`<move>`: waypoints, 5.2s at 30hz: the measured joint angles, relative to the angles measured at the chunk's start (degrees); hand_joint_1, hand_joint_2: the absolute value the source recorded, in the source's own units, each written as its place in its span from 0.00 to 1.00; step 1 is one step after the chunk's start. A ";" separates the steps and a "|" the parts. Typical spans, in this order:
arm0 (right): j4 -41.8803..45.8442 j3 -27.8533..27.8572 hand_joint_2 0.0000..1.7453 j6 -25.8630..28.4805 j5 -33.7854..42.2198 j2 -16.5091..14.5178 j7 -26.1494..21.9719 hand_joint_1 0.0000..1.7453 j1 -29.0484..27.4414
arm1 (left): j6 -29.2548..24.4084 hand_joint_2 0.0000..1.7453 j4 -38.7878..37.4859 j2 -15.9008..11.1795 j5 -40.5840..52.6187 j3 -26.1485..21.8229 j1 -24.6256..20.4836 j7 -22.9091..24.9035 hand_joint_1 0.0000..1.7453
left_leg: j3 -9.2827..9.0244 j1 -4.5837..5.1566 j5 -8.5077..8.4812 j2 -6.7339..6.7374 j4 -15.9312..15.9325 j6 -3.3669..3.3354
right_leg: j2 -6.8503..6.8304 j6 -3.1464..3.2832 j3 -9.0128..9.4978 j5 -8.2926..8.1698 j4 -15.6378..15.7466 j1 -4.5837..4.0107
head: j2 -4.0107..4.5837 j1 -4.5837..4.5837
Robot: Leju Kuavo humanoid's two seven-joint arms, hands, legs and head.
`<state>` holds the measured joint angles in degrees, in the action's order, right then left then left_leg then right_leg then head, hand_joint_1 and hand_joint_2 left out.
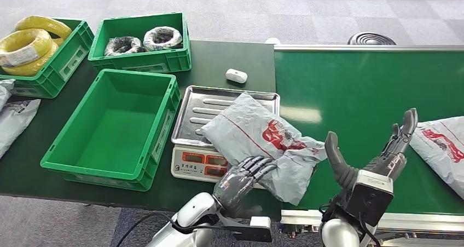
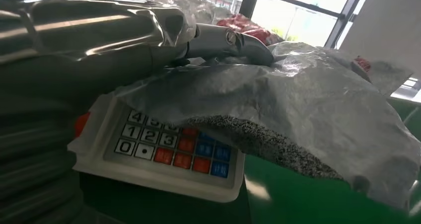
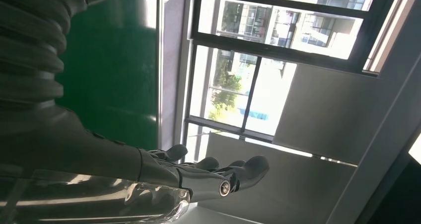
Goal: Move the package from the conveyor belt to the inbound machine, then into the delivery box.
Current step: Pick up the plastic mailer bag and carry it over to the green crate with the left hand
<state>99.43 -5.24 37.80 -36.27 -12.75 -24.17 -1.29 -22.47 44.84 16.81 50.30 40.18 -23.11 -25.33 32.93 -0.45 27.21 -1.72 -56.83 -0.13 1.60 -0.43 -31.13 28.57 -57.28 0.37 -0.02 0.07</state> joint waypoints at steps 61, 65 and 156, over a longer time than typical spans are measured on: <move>-4.98 -0.96 1.00 1.26 1.80 -0.71 -0.53 0.00 1.99 | -8.08 1.00 30.43 -10.20 -19.73 -33.79 -11.82 0.74 0.97 | 0.02 -0.10 -0.06 0.03 0.01 0.06 | 0.01 0.03 -0.02 -0.02 -0.07 -0.09 | -0.01 0.02; -5.31 -1.04 1.00 1.31 1.77 -0.73 -0.48 0.00 1.85 | -10.60 1.00 26.76 -11.02 -20.78 -38.61 -15.13 0.37 0.97 | 0.01 -0.09 -0.07 0.04 0.01 0.07 | 0.02 0.04 -0.01 -0.02 -0.07 -0.10 | 0.00 0.01; -6.73 -0.70 1.00 1.07 3.03 -0.65 -2.38 0.00 0.33 | -6.13 1.00 22.10 -12.69 -12.05 -28.57 -15.96 2.10 0.99 | 0.02 0.02 -0.08 0.05 0.01 0.07 | 0.05 0.05 -0.05 -0.03 -0.08 -0.03 | 0.00 0.01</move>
<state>92.70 -5.94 38.87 -33.24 -13.40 -26.56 -0.96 -28.61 66.94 4.12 38.25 11.62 -39.07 -23.23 32.95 -0.43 27.13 -1.67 -56.83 -0.06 1.64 -0.39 -31.18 28.53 -57.36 0.34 -0.02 0.08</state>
